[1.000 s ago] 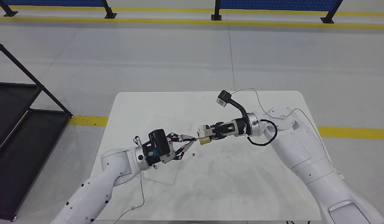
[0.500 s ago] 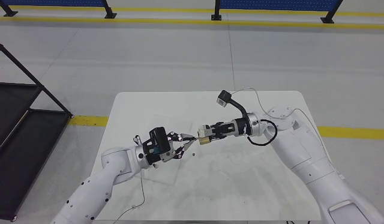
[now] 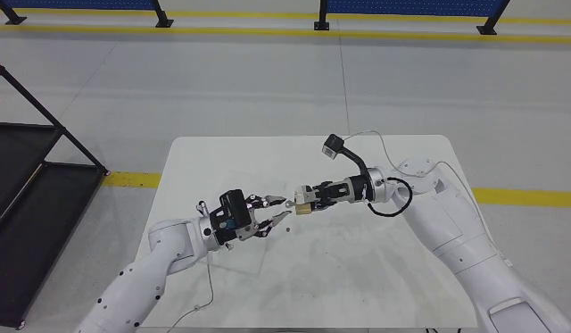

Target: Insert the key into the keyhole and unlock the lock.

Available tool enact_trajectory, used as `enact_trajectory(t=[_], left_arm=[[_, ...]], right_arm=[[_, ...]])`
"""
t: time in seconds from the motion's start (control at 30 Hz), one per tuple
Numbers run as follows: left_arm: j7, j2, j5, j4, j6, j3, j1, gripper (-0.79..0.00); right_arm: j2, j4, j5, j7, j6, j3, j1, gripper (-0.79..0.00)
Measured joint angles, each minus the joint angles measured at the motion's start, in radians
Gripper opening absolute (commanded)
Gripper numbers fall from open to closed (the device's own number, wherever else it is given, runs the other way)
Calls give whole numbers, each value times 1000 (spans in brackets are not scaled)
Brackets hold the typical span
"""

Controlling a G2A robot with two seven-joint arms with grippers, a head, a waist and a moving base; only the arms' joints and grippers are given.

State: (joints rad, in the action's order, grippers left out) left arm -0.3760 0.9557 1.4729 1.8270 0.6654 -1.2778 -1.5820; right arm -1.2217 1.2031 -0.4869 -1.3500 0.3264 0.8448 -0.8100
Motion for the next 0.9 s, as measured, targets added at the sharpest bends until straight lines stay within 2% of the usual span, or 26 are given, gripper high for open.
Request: enact_trajectory(t=[0.13, 0.37, 0.6, 0.9], left_arm=[[-51, -11, 27, -17, 37, -51, -23, 0], [-131, -26, -4, -44, 29, -178, -95, 0], [-188, -39, -98, -119, 121, -305, -131, 0], [-187, -39, -103, -123, 124, -306, -131, 0]], right_arm=[[0, 0, 0, 0, 0, 0, 0, -785], [0, 0, 0, 0, 0, 0, 0, -785], [0, 0, 0, 0, 0, 0, 0, -785], [0, 0, 1, 1, 0, 0, 0, -785]])
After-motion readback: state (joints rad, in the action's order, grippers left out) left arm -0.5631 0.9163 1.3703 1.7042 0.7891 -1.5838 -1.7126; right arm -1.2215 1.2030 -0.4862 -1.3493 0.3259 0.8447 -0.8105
